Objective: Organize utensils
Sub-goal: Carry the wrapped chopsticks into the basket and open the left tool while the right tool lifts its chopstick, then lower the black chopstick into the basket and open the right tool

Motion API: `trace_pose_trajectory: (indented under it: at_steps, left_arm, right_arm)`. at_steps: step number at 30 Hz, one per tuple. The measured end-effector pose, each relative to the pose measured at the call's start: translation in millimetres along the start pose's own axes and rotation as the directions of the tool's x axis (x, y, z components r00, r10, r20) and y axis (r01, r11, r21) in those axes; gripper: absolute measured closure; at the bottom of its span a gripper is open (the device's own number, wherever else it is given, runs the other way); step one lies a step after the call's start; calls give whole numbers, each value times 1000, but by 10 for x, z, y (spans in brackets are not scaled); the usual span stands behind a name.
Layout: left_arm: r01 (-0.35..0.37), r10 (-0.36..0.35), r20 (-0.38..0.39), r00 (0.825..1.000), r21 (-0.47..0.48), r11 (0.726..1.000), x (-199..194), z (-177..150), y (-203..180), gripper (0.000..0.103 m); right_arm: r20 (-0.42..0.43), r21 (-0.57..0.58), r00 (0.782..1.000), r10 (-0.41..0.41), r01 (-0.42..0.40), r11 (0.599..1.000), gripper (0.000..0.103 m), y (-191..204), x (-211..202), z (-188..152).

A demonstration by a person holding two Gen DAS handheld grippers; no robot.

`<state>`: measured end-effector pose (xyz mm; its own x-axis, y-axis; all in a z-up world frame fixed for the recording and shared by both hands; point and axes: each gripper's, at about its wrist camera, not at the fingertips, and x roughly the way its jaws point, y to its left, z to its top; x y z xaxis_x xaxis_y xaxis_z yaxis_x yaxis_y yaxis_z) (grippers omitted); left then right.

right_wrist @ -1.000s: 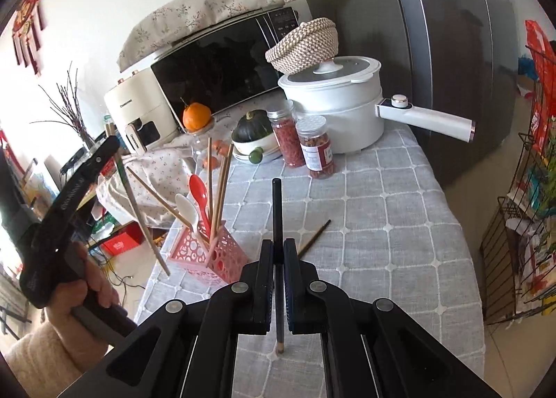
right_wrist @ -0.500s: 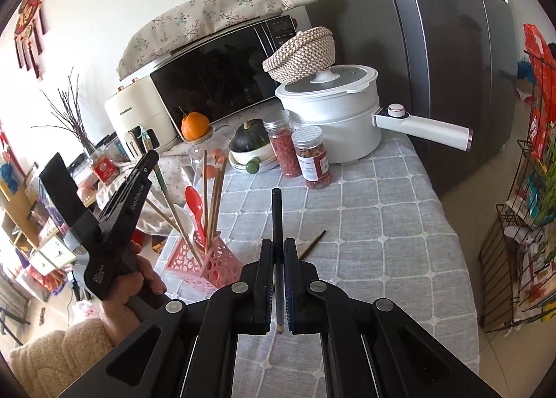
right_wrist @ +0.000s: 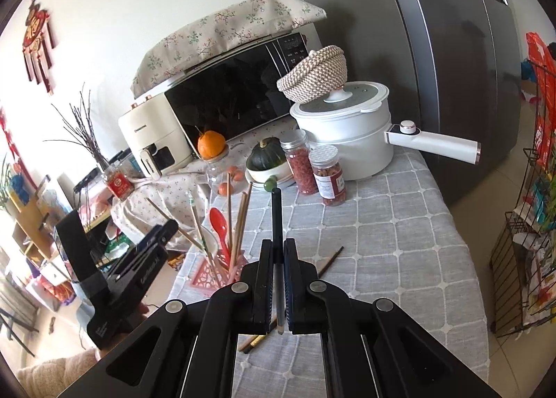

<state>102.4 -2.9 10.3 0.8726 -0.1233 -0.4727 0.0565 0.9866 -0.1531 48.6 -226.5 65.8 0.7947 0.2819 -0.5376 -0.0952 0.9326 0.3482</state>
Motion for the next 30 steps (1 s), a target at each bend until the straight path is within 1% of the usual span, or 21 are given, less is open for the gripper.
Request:
trace_pose_trajectory:
  at_steps: [2, 3, 4, 5, 8, 10, 12, 15, 18, 20, 22, 23, 25, 30]
  left_arm:
    - [-5, 6, -44, 999, 12, 1000, -85, -3, 42, 58]
    - [-10, 11, -62, 998, 20, 1000, -126, -5, 58, 56]
    - [-10, 12, -83, 996, 29, 1000, -170, -10, 76, 51]
    - [-6, 10, -105, 994, 39, 999, -201, -19, 91, 43]
    - [-17, 28, -159, 987, 72, 997, -302, -99, 155, 28]
    - [-26, 41, -203, 978, 74, 997, -315, -173, 215, 21]
    - [-16, 31, -260, 965, 60, 998, -272, -245, 278, 20]
    - [-11, 27, -343, 939, 48, 999, -169, -385, 388, 20]
    - [-21, 36, -397, 917, 43, 999, -76, -498, 493, 20]
    - [-12, 21, -442, 897, 24, 1000, -7, -547, 541, 20]
    - [1, 6, -472, 882, 16, 1000, 47, -570, 556, 20]
    - [7, 5, -478, 879, 24, 1000, 60, -569, 547, 20]
    - [16, 8, -475, 880, 46, 999, 67, -563, 530, 20]
    - [40, 6, -479, 878, 86, 996, 79, -560, 502, 20]
  right_arm:
    - [22, 8, 1000, 21, -22, 1000, 98, 38, -59, 40]
    - [35, 14, 999, 35, -35, 999, 98, 57, -94, 64]
    - [47, 19, 998, 47, -48, 999, 98, 75, -124, 88]
    - [59, 26, 996, 62, -63, 998, 98, 95, -155, 111]
    - [91, 47, 990, 108, -113, 992, 98, 153, -210, 170]
    - [112, 56, 985, 127, -134, 989, 98, 195, -224, 193]
    - [132, 64, 981, 140, -150, 987, 98, 238, -205, 217]
    - [153, 77, 977, 149, -162, 984, 98, 284, -140, 236]
    - [173, 90, 974, 150, -167, 982, 98, 324, -47, 250]
    - [187, 94, 971, 149, -169, 981, 98, 348, 22, 264]
    - [196, 98, 970, 142, -163, 982, 98, 373, 94, 273]
    - [198, 99, 971, 136, -158, 983, 98, 389, 137, 273]
    - [191, 98, 974, 123, -143, 985, 98, 421, 234, 258]
    - [145, 81, 983, 110, -123, 989, 98, 515, 517, 182]
